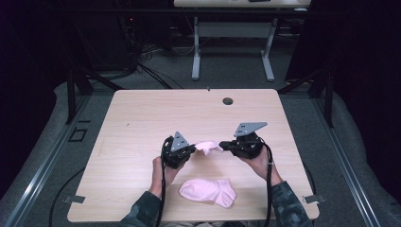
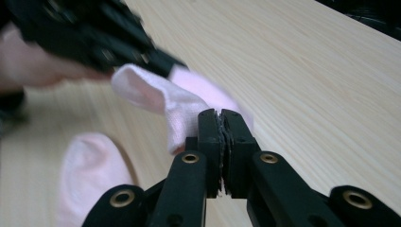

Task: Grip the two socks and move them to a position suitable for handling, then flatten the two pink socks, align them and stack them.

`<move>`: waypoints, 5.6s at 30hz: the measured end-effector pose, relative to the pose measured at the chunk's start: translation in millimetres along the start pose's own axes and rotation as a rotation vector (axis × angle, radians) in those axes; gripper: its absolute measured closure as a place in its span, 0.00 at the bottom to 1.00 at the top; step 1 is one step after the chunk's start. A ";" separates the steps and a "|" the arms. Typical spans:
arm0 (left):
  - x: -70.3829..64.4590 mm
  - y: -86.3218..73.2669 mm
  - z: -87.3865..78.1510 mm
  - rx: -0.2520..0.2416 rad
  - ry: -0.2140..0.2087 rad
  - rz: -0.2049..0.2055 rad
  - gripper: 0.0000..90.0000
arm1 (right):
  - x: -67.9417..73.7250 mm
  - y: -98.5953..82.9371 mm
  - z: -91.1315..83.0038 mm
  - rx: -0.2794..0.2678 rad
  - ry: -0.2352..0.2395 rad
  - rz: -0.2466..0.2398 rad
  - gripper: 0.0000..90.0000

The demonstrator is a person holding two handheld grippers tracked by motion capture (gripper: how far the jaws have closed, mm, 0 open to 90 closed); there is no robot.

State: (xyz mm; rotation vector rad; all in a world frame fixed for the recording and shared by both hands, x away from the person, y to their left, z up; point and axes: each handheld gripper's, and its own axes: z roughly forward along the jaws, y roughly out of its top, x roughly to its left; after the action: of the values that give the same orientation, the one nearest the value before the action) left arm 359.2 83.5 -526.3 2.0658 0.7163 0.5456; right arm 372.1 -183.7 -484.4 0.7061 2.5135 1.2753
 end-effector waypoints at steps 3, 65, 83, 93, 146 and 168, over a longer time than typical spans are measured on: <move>-10.9 -0.6 -2.4 0.046 0.023 0.097 0.99 | -4.9 -10.7 9.3 0.083 -0.003 -0.063 0.97; 23.3 -29.7 23.8 0.362 -0.018 -0.221 0.89 | 3.8 -53.2 51.4 0.350 -0.147 0.165 0.83; 37.7 -19.3 24.2 0.370 0.044 -0.224 0.51 | 12.6 -62.3 44.6 0.263 -0.147 0.295 0.61; 38.0 -21.2 32.8 0.386 0.031 -0.211 0.65 | 13.6 -61.8 50.0 0.297 -0.166 0.262 0.64; 31.1 -22.7 42.5 0.382 -0.011 -0.184 0.98 | 13.7 -66.0 50.5 0.274 -0.172 0.272 0.94; 33.5 -7.0 -16.0 0.221 -0.056 -0.299 0.98 | 20.9 -45.9 8.9 0.185 -0.132 0.294 0.94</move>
State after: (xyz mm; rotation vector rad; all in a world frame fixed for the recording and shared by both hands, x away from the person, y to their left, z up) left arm 372.3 118.4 -519.7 2.1119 1.0687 0.2474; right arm 343.5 -189.9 -526.5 1.1988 2.5070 1.0456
